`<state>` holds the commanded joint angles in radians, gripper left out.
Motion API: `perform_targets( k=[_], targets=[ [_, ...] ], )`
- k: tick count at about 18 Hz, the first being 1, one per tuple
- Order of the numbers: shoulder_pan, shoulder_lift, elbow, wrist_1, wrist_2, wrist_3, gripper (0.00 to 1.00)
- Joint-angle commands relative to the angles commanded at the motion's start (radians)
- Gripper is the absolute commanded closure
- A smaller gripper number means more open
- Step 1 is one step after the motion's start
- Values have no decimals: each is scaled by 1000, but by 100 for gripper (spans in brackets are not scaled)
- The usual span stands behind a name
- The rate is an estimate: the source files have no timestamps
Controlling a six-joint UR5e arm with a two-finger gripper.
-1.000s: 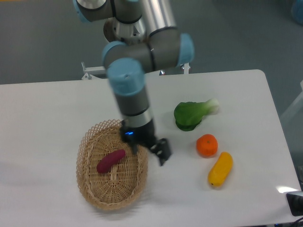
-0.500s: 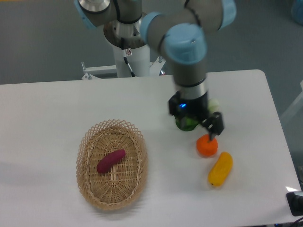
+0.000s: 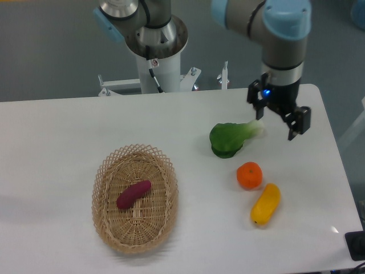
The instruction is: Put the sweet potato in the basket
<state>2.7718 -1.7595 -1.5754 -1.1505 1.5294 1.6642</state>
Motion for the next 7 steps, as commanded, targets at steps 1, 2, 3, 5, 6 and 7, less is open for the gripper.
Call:
perform_targets(
  k=[1,2,3,5,6,7],
  targets=[
    [5,0,0,0,0,6,0],
    [8,0,0,2,0,6,0],
    [11,0,0,2,0,6,0],
    [18,0,0,3,-3,6,0],
    [20,0,0,5,-12,6,0],
    [22,0,0,5,-21,5,0]
  ],
)
